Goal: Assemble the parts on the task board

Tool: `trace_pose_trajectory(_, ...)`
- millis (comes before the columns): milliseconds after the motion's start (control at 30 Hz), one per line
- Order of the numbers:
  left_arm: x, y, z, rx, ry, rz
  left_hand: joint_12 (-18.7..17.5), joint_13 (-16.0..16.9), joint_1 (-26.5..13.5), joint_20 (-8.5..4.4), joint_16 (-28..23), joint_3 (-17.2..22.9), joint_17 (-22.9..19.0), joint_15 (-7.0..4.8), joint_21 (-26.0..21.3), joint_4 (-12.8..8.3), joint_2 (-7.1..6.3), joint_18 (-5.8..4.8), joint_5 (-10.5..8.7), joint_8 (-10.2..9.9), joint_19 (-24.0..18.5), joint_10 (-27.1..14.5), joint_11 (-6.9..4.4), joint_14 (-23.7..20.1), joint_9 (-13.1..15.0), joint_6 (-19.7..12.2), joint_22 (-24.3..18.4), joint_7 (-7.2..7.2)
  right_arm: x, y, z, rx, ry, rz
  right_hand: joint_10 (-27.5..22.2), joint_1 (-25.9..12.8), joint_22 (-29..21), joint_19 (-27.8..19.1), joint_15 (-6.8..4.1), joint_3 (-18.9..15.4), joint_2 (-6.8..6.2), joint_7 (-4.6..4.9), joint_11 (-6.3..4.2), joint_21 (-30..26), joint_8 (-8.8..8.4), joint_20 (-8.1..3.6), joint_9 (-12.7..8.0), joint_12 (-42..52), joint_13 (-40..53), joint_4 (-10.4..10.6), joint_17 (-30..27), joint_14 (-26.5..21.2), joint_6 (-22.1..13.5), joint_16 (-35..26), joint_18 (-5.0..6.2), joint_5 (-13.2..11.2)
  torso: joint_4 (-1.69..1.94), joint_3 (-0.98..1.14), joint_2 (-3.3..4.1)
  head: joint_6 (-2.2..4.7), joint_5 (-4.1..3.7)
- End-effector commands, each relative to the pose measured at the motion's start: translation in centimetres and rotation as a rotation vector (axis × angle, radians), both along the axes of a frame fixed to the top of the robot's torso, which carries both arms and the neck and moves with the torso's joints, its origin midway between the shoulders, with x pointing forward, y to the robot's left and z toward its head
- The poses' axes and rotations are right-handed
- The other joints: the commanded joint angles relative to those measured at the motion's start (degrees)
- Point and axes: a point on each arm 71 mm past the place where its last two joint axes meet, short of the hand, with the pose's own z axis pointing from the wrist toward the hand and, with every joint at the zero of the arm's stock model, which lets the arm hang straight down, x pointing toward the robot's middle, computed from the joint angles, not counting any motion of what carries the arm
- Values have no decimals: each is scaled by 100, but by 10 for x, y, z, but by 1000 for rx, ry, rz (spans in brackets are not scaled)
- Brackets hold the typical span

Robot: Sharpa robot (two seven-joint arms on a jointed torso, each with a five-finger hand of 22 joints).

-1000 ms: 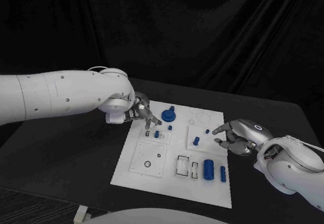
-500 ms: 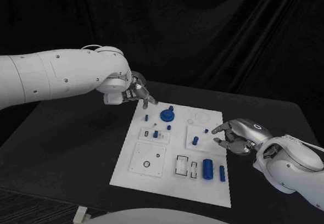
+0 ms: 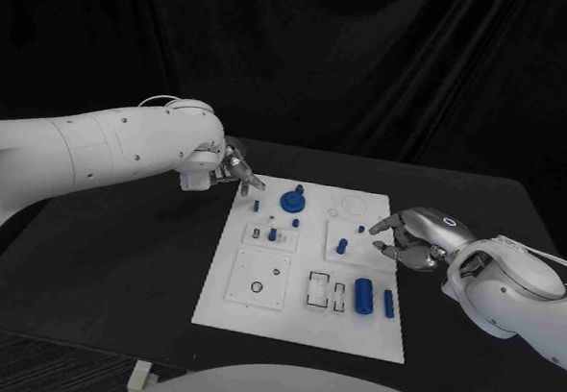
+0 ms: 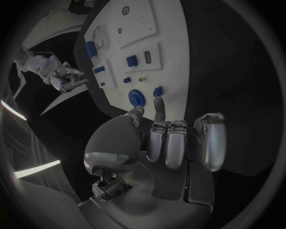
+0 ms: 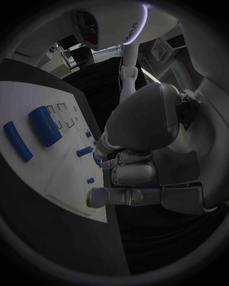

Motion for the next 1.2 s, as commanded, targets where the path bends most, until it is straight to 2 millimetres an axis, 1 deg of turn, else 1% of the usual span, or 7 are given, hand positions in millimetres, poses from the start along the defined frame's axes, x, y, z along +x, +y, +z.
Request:
trace_pose_trajectory(33,3,-3,-4,4,-38,-50,20,1509,25,-18,15,-32,1509,-29,11,10,-8,22,-29,21,39,598,-23,606,12,32,1162,-9,0,0,-1,0,-3,-7,-51,1,344,-37,55,28,-32,1,9,-26,-22,-11,-8,-32,223,-3,-7,209,51,-28,47,33,-6,4,-8,-1,1)
trace_pose_trajectory(200,4,-3,-11,7,-45,-52,20,1509,25,-18,15,-40,1509,-29,9,11,-13,22,-37,18,38,598,-22,606,14,22,1162,-9,0,1,-1,2,-3,-4,-51,1,344,-37,55,28,-32,1,9,-26,-22,-11,-8,-32,223,-3,-7,209,51,-28,47,33,-4,-1,-2,-1,-24)
trace_pose_trajectory(400,5,-5,-15,-2,-56,-57,20,1509,23,-13,15,-79,1509,-18,-10,36,-19,25,-54,-58,26,598,-6,606,-11,-81,1161,18,0,1,-1,1,-1,-4,-63,0,343,-38,55,34,-34,2,9,-31,-22,-11,-8,-46,208,-5,-8,207,53,-30,48,35,-9,6,0,-1,-15)
trace_pose_trajectory(567,6,-6,-16,-5,-56,-61,20,1509,10,-5,15,-112,1509,-7,-37,58,-25,31,-80,-98,8,598,9,606,-29,-116,1155,34,0,2,-1,0,0,-3,-63,0,343,-38,55,34,-34,2,9,-31,-22,-11,-8,-46,208,-5,-8,207,53,-30,48,35,-27,6,5,-1,4)
trace_pose_trajectory(733,5,-7,-17,-11,-52,-70,16,1505,19,11,15,-144,1509,15,-74,73,-20,39,-110,-152,-20,593,32,606,-50,-169,1148,58,0,2,-1,0,0,-3,-67,-1,340,-41,56,40,-33,2,9,-44,-21,-10,-8,-50,204,-6,-14,205,56,-37,49,37,-15,5,4,-1,-8)
trace_pose_trajectory(933,4,-8,-19,-12,-42,-77,16,1505,26,19,15,-156,1509,24,-85,76,-21,40,-115,-172,-28,593,42,606,-57,-191,1148,69,0,2,-1,1,0,-2,-67,-1,340,-41,56,40,-33,2,9,-44,-21,-10,-8,-50,204,-6,-14,205,56,-37,49,37,-18,13,6,-1,-6)
trace_pose_trajectory(1200,3,-11,-24,-10,-28,-83,-2,1488,62,41,15,-177,1509,49,-113,75,-5,46,-110,-234,-51,576,69,606,-79,-257,1146,98,0,2,-1,1,0,-2,-67,-1,340,-41,56,40,-33,2,9,-44,-21,-10,-8,-50,204,-6,-14,205,56,-37,49,37,-11,11,-4,-1,-15)
